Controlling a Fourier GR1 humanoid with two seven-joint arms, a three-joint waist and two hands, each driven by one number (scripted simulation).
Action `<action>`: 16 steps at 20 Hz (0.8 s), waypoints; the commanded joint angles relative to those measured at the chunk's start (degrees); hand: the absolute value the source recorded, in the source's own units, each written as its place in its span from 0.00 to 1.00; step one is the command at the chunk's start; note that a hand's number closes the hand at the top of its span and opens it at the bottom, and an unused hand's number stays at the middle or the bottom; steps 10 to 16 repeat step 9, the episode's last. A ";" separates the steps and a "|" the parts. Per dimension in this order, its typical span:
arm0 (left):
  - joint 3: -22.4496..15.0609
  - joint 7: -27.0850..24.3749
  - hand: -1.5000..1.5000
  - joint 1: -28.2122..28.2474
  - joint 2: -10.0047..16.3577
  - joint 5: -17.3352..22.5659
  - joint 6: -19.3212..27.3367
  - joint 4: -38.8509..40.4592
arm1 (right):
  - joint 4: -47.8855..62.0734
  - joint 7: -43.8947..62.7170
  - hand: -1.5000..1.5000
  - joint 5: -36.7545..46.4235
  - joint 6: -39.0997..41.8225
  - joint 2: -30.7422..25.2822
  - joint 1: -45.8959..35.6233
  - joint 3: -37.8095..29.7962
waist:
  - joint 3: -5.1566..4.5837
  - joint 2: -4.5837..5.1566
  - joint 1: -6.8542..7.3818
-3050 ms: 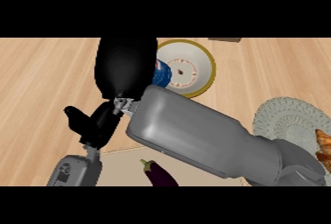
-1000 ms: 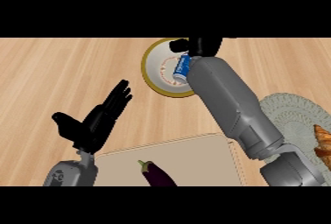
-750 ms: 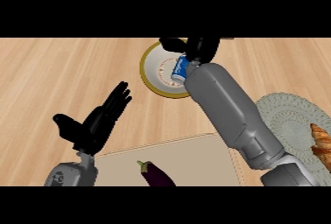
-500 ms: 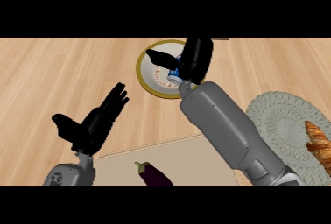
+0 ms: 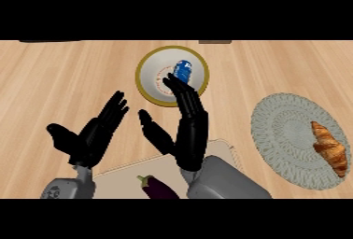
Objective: Pick the can from the placemat and place it in the bowl
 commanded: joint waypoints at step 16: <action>1.19 -0.47 0.50 0.71 0.45 -0.01 0.62 -1.08 | -7.47 -1.61 1.00 18.18 -14.34 0.36 42.00 30.44 | 0.05 0.48 -0.81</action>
